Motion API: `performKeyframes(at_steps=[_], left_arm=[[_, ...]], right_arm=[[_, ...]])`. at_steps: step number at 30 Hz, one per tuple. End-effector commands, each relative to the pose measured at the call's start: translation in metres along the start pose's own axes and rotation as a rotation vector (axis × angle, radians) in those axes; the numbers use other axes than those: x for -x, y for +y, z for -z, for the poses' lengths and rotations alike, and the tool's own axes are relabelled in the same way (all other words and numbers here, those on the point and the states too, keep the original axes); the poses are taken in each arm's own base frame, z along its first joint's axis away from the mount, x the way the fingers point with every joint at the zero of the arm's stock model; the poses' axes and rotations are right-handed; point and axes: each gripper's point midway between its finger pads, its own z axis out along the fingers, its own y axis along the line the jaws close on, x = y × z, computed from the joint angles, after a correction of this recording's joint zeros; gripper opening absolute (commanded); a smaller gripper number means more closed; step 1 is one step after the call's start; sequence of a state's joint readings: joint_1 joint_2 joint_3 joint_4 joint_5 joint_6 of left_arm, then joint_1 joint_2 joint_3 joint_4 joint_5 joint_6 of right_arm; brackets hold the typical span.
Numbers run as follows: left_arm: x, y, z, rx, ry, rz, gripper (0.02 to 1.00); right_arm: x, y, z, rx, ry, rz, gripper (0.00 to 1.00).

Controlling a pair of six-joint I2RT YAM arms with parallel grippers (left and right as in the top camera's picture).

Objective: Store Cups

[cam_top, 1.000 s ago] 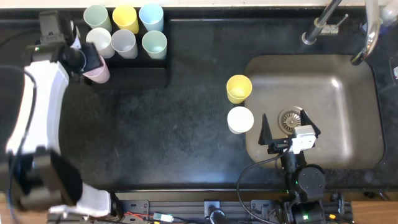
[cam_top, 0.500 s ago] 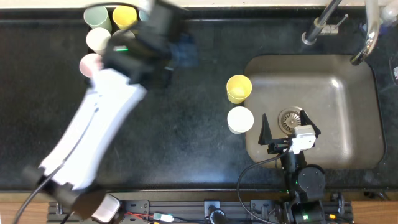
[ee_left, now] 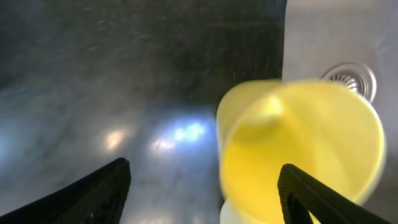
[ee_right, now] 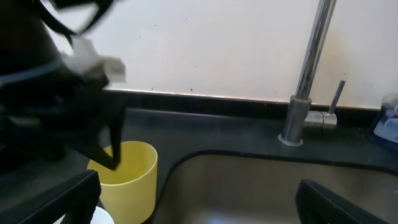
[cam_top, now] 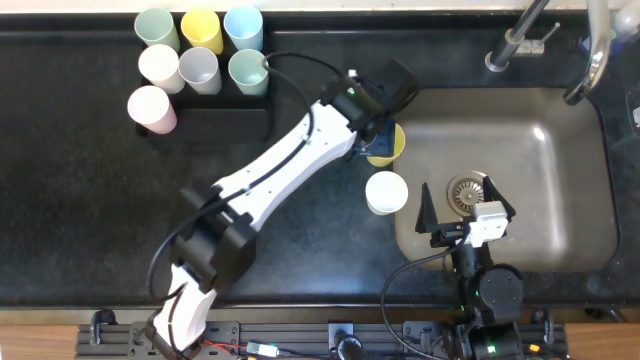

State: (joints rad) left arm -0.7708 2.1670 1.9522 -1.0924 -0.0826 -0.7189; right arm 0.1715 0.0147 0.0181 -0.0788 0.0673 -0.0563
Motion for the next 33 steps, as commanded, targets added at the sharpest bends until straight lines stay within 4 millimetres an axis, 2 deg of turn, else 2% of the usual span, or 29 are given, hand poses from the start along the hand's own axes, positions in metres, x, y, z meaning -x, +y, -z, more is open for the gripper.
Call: performKeyframes(at_steps=[1, 4, 5, 6, 9, 11, 13, 15, 18, 22, 25, 28, 30, 33], left_arm=[[0.008, -0.007, -0.017, -0.01, -0.008, 0.024, 0.608], [0.008, -0.008, -0.024, -0.007, -0.008, 0.019, 0.15], [0.009, -0.007, -0.024, -0.003, -0.012, 0.017, 0.066], [0.011, -0.006, -0.022, 0.001, -0.022, 0.015, 0.038], [0.024, 0.0, -0.003, 0.006, -0.079, 0.007, 0.034], [0.038, 0.011, 0.021, 0.007, -0.135, 0.031, 0.034], [0.056, 0.031, 0.051, 0.007, -0.197, 0.077, 0.034], [0.075, 0.063, 0.083, 0.015, -0.27, 0.146, 0.034], [0.094, 0.124, 0.122, 0.045, -0.346, 0.259, 0.034], [0.095, 0.211, 0.152, 0.113, -0.383, 0.376, 0.034], [0.083, 0.264, 0.16, 0.176, -0.377, 0.42, 0.034], [0.065, 0.306, 0.152, 0.215, -0.331, 0.479, 0.034], [0.054, 0.323, 0.14, 0.207, -0.285, 0.541, 0.034], [0.043, 0.333, 0.125, 0.21, -0.274, 0.752, 0.036]], right_arm=[[-0.002, -0.001, 0.0, -0.004, -0.005, -0.004, 0.996], [-0.002, -0.001, 0.0, -0.004, -0.005, -0.004, 0.998], [-0.002, -0.001, 0.0, -0.004, -0.005, -0.004, 0.996], [-0.002, -0.001, 0.0, -0.004, -0.005, -0.004, 0.998], [-0.002, -0.001, 0.0, -0.004, -0.005, -0.004, 0.996], [-0.002, -0.001, 0.0, -0.004, -0.005, -0.004, 0.996], [-0.002, -0.001, 0.0, -0.004, -0.005, -0.004, 0.996], [-0.002, -0.001, 0.0, -0.004, -0.005, -0.004, 0.998], [-0.002, -0.001, 0.0, -0.004, -0.005, -0.004, 0.993], [-0.002, -0.001, 0.0, -0.004, -0.005, -0.004, 0.996], [-0.002, -0.001, 0.0, -0.004, -0.005, -0.004, 0.996], [-0.002, -0.001, 0.0, -0.004, -0.005, -0.004, 0.998], [-0.002, -0.001, 0.0, -0.004, -0.005, -0.004, 0.996], [-0.002, -0.001, 0.0, -0.004, -0.005, -0.004, 0.993]])
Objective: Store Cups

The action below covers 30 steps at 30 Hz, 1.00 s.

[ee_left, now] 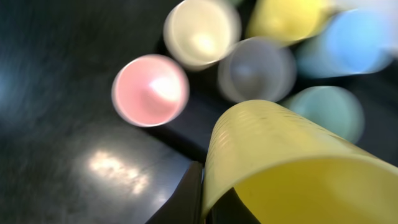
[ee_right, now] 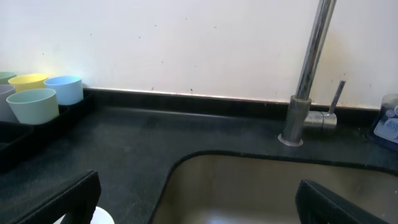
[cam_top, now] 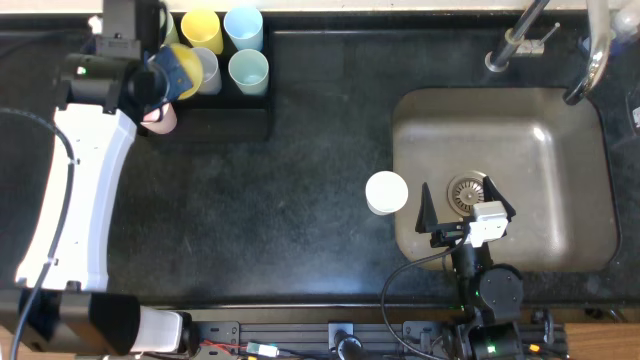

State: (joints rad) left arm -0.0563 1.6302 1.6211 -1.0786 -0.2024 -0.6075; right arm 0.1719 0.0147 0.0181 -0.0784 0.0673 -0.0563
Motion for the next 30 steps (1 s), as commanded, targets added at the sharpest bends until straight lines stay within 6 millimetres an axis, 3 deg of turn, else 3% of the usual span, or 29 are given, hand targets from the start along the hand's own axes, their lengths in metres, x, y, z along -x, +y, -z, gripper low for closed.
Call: performKeyframes(at_steps=[1, 5, 11, 20, 30], left_arm=[[-0.02, 0.012, -0.02, 0.046, 0.057, 0.245, 0.034], [-0.034, 0.011, -0.021, 0.118, 0.019, 0.608, 0.034], [-0.059, 0.02, -0.032, 0.221, 0.062, 0.921, 0.036], [-0.074, 0.008, -0.074, 0.268, 0.135, 0.947, 0.034], [-0.079, -0.002, -0.098, 0.266, 0.17, 0.949, 0.034]], right_arm=[[-0.002, -0.001, 0.0, -0.005, -0.004, -0.004, 0.998], [-0.002, -0.001, 0.0, -0.005, -0.004, -0.004, 0.996], [-0.002, -0.001, 0.0, -0.005, -0.005, -0.004, 0.998], [-0.002, -0.001, 0.0, -0.005, -0.004, -0.004, 0.996], [-0.002, -0.001, 0.0, -0.005, -0.004, -0.004, 0.998]])
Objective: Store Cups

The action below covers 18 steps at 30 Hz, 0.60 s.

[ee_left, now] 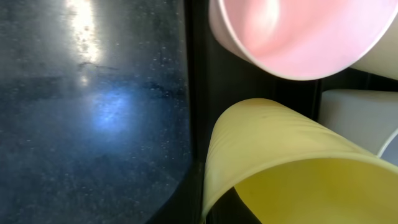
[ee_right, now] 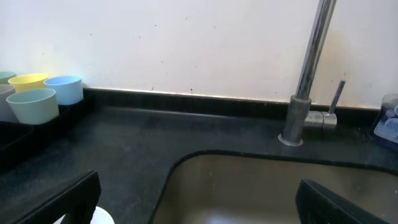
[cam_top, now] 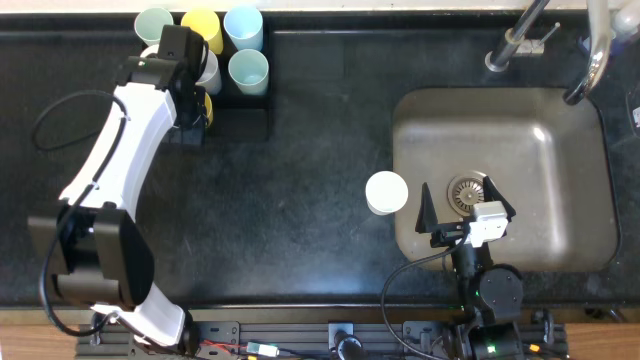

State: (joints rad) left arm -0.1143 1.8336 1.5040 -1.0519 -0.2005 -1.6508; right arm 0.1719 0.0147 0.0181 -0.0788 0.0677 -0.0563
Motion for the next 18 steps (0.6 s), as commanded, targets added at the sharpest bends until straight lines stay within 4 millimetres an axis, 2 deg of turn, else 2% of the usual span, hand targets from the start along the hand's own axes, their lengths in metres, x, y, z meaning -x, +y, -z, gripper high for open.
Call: performKeyframes(at_steps=[1, 11, 18], left_arm=[[-0.006, 0.003, -0.012, 0.031, 0.021, 0.022, 0.036], [-0.01, -0.002, -0.033, 0.043, 0.021, 0.021, 0.034], [-0.007, -0.001, -0.034, 0.048, 0.003, 0.021, 0.036]], right_arm=[[-0.002, -0.001, 0.0, -0.004, -0.005, -0.004, 0.996], [-0.002, -0.001, 0.0, -0.004, -0.005, -0.004, 0.996], [-0.002, -0.001, 0.0, -0.004, -0.005, -0.004, 0.998]])
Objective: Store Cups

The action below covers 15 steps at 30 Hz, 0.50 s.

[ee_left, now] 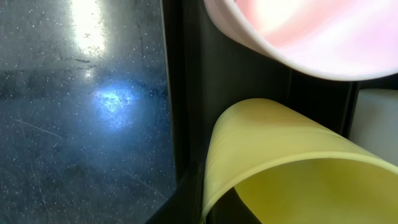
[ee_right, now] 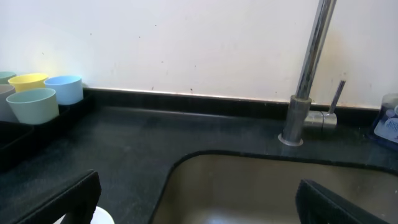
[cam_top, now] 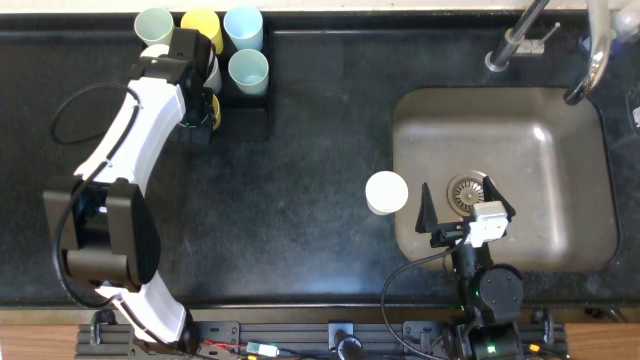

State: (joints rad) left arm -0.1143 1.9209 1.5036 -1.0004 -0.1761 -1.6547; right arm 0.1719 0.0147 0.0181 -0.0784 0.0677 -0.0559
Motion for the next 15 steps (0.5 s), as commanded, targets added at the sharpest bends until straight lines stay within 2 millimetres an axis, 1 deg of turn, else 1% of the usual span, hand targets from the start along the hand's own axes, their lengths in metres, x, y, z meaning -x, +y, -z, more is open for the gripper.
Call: performKeyframes(at_steps=[1, 4, 9, 11, 15], left_arm=[[0.004, 0.003, -0.003, 0.01, -0.018, 0.024, 0.034], [0.004, 0.002, -0.003, 0.01, -0.018, 0.025, 0.049], [0.005, 0.002, 0.0, 0.002, -0.023, 0.025, 0.123], [0.008, 0.002, 0.007, -0.009, -0.027, 0.027, 0.202], [0.014, 0.009, 0.027, -0.019, -0.043, 0.03, 0.485]], right_arm=[[-0.002, -0.001, 0.0, -0.004, -0.004, -0.004, 0.998], [-0.002, -0.001, 0.0, -0.004, -0.005, -0.004, 0.998], [-0.002, -0.001, 0.0, -0.004, -0.004, -0.004, 0.996], [-0.002, -0.001, 0.0, -0.004, -0.004, -0.004, 0.996], [-0.002, -0.001, 0.0, -0.004, -0.005, -0.004, 0.998]])
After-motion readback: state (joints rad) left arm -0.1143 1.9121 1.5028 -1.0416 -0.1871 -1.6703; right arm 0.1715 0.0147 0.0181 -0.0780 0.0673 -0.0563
